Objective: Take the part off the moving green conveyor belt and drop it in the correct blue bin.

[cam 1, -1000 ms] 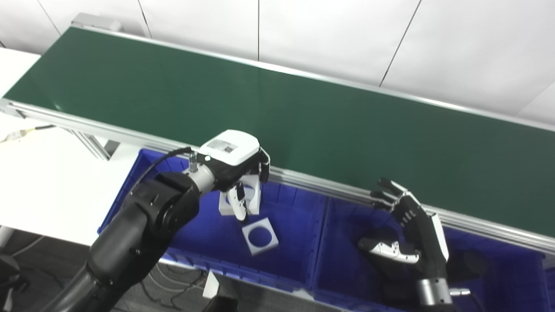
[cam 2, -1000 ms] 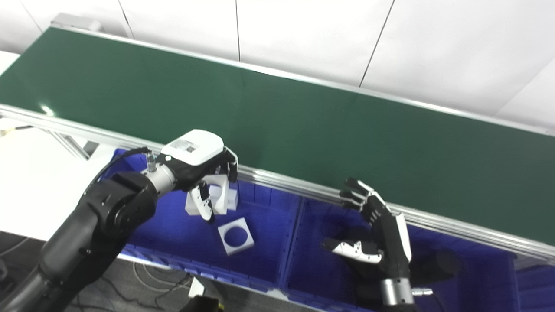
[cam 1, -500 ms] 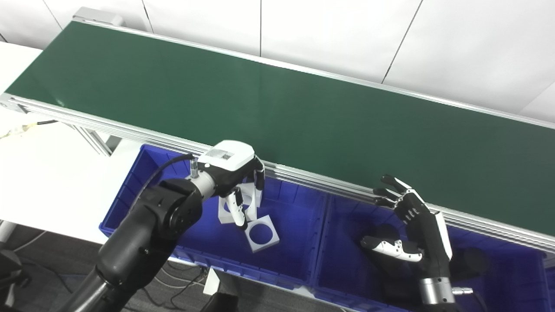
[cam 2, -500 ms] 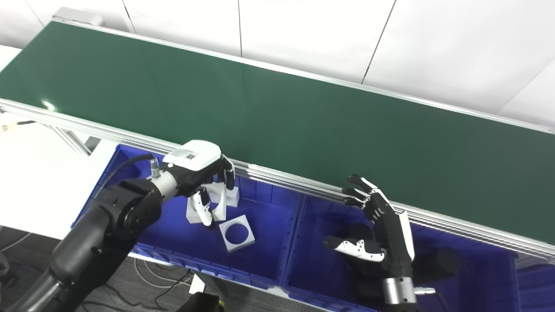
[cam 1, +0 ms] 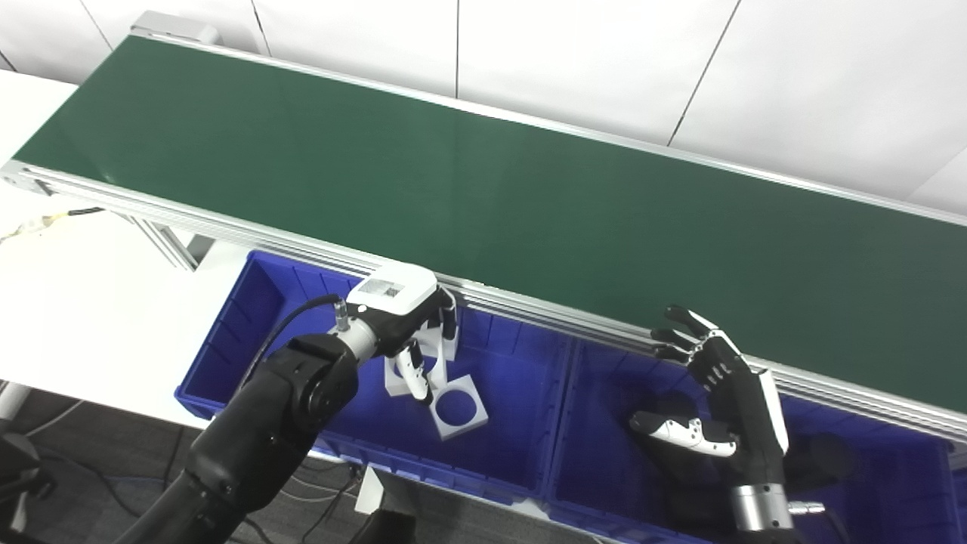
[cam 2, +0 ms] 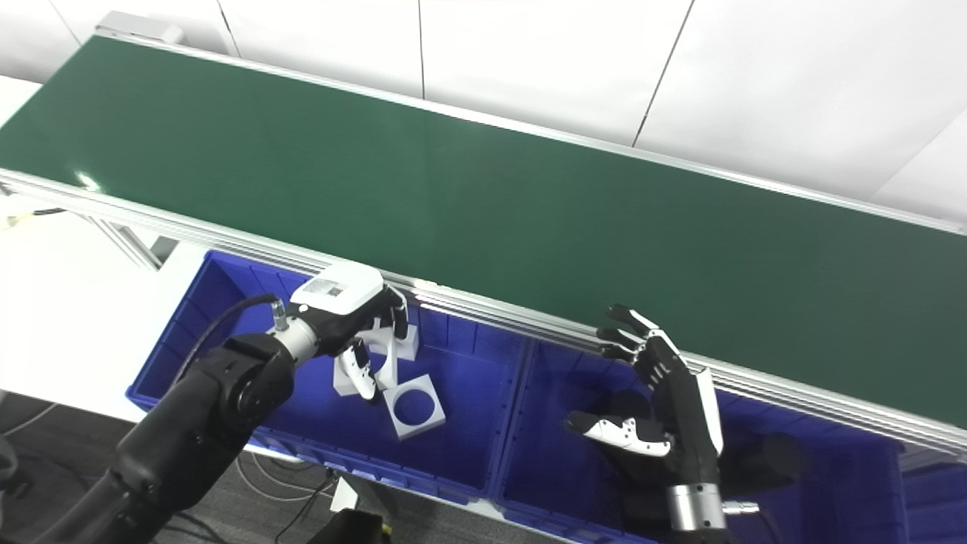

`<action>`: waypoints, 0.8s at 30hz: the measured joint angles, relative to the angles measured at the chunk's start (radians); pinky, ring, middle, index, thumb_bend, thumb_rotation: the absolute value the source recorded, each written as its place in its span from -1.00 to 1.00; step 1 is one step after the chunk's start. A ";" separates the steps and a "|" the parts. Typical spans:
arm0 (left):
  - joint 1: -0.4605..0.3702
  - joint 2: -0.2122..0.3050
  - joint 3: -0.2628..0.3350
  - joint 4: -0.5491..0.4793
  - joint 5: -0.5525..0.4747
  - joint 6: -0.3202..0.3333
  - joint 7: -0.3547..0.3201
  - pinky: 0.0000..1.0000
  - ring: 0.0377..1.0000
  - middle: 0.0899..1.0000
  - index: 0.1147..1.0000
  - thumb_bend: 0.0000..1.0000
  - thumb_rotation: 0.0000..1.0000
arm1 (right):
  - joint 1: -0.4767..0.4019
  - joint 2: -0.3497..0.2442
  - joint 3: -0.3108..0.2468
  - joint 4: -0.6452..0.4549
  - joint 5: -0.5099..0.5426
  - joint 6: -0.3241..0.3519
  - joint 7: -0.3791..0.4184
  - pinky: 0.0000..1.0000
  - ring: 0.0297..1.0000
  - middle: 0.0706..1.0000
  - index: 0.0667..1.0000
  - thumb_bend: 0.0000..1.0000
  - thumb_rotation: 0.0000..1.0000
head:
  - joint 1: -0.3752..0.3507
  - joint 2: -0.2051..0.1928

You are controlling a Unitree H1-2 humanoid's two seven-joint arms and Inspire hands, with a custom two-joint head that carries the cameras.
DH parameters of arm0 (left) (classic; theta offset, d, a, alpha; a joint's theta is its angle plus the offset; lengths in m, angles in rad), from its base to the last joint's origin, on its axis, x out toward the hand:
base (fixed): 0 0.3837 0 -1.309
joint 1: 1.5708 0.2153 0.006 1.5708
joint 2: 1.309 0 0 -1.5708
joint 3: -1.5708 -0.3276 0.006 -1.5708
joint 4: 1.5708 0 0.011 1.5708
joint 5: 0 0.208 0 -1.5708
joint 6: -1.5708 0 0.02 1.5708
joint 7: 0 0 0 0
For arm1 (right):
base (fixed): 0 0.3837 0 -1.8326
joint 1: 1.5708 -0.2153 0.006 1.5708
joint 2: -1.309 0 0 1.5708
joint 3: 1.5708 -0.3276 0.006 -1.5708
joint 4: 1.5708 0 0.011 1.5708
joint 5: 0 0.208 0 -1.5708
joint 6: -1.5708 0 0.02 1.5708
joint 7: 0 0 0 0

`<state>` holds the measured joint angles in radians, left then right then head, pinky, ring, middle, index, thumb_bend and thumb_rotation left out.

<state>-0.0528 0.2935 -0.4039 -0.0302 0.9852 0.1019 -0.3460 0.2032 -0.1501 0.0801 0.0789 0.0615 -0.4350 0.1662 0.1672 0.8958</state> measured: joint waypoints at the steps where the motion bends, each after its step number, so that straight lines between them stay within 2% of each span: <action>1: -0.002 0.000 -0.006 0.013 -0.003 -0.007 0.010 -0.34 -0.27 -0.12 -0.05 0.00 -1.00 | -0.001 0.000 0.000 0.000 0.000 0.000 0.000 0.34 0.47 0.69 0.51 0.98 -0.50 | -0.003 -0.003; 9: -0.013 0.011 -0.024 0.041 -0.004 -0.018 0.027 -0.34 -0.26 -0.11 -0.06 0.00 -1.00 | -0.003 0.006 0.001 0.001 0.000 0.000 0.000 0.34 0.47 0.69 0.51 0.99 -0.50 | -0.006 -0.005; 12: -0.014 0.020 -0.037 0.039 0.001 -0.019 0.026 -0.27 -0.24 -0.08 -0.07 0.00 -1.00 | -0.003 0.009 0.001 0.001 -0.001 0.000 -0.001 0.34 0.47 0.68 0.50 0.99 -0.50 | -0.011 -0.005; 13: -0.014 0.023 -0.042 0.036 0.007 -0.019 0.021 -0.23 -0.13 0.03 0.04 0.44 -1.00 | -0.003 0.009 0.001 0.001 -0.001 0.000 -0.001 0.34 0.47 0.68 0.51 0.98 -0.50 | -0.011 -0.005; 15: -0.015 0.032 -0.055 0.013 0.018 -0.013 -0.012 -0.22 -0.06 0.10 0.11 0.72 -1.00 | -0.003 0.009 0.001 0.001 -0.001 0.000 -0.001 0.34 0.47 0.68 0.51 0.98 -0.50 | -0.012 -0.005; 16: -0.015 0.035 -0.058 0.000 0.018 -0.007 -0.027 -0.18 0.00 0.15 0.16 0.89 -0.93 | -0.003 0.009 0.001 0.001 -0.001 0.000 -0.001 0.33 0.47 0.68 0.51 0.98 -0.50 | -0.012 -0.006; 19: -0.018 0.035 -0.061 -0.026 0.021 0.013 -0.068 -0.16 0.04 0.19 0.18 0.99 -0.82 | -0.003 0.009 0.001 0.002 -0.002 0.000 -0.001 0.33 0.46 0.68 0.50 0.97 -0.50 | -0.012 -0.006; 24: -0.021 0.035 -0.067 -0.033 0.021 0.030 -0.098 -0.16 0.04 0.17 0.17 1.00 -0.79 | -0.003 0.009 0.000 0.004 -0.002 0.000 -0.001 0.33 0.47 0.68 0.50 0.97 -0.51 | -0.014 -0.009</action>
<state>-0.0738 0.3283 -0.4709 -0.0632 1.0061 0.1317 -0.4439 0.2004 -0.1413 0.0801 0.0826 0.0595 -0.4351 0.1657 0.1534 0.8867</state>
